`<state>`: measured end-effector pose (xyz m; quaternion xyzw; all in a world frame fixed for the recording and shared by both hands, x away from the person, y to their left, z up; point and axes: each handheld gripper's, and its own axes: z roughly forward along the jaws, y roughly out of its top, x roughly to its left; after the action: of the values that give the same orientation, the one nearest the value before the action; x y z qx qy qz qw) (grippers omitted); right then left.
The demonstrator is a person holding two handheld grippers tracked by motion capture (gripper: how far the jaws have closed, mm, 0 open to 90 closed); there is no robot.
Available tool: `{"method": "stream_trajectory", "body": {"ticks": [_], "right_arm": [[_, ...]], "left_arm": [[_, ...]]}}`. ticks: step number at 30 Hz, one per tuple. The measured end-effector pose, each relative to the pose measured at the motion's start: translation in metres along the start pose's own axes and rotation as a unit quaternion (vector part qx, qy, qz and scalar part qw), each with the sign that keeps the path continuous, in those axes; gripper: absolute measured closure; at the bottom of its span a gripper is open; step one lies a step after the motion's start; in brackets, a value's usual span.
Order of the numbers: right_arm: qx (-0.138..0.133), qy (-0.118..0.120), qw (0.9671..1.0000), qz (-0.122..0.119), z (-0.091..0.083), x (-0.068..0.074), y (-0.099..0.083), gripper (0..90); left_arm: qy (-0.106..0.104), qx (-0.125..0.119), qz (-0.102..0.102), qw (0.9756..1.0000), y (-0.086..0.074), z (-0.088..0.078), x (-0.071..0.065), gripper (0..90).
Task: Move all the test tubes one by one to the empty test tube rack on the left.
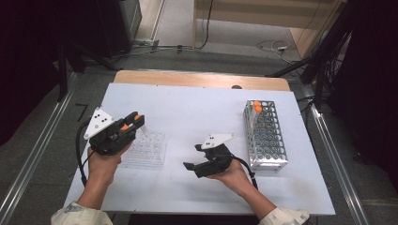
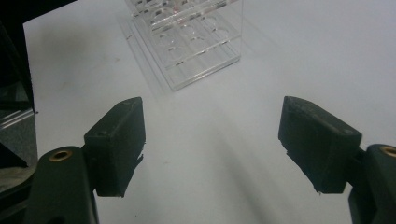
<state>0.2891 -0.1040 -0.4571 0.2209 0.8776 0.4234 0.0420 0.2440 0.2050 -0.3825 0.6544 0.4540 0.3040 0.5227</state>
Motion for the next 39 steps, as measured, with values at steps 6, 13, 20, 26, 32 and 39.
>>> {"method": "stream_trajectory", "body": {"ticks": [6, 13, 20, 26, 32, 39], "right_arm": [[0.001, 0.000, 1.0000, 0.001, 0.000, 0.000, 0.000, 21.5], [0.002, 0.000, 1.0000, 0.002, 0.000, 0.000, 0.000, 21.5], [0.001, -0.001, 1.0000, 0.002, 0.001, 0.000, 0.000, 21.5], [0.001, -0.002, 1.0000, 0.000, 0.000, 0.000, -0.001, 21.5], [0.000, -0.002, 1.0000, 0.001, -0.001, -0.001, -0.001, 21.5], [0.001, -0.005, 1.0000, 0.001, -0.001, -0.001, -0.001, 21.5]], "left_arm": [[0.020, 0.004, -0.002, 0.9998, -0.003, 0.001, 0.010, 70.9], [0.037, 0.005, -0.007, 0.9993, -0.005, 0.001, 0.020, 70.9], [0.048, 0.014, -0.001, 0.9988, -0.008, 0.003, 0.022, 70.9], [0.050, 0.030, 0.004, 0.9983, -0.015, 0.008, 0.022, 70.9], [0.051, 0.047, 0.007, 0.9976, -0.023, 0.012, 0.023, 70.8], [0.051, 0.064, 0.013, 0.9966, -0.029, 0.016, 0.021, 70.6]]}}
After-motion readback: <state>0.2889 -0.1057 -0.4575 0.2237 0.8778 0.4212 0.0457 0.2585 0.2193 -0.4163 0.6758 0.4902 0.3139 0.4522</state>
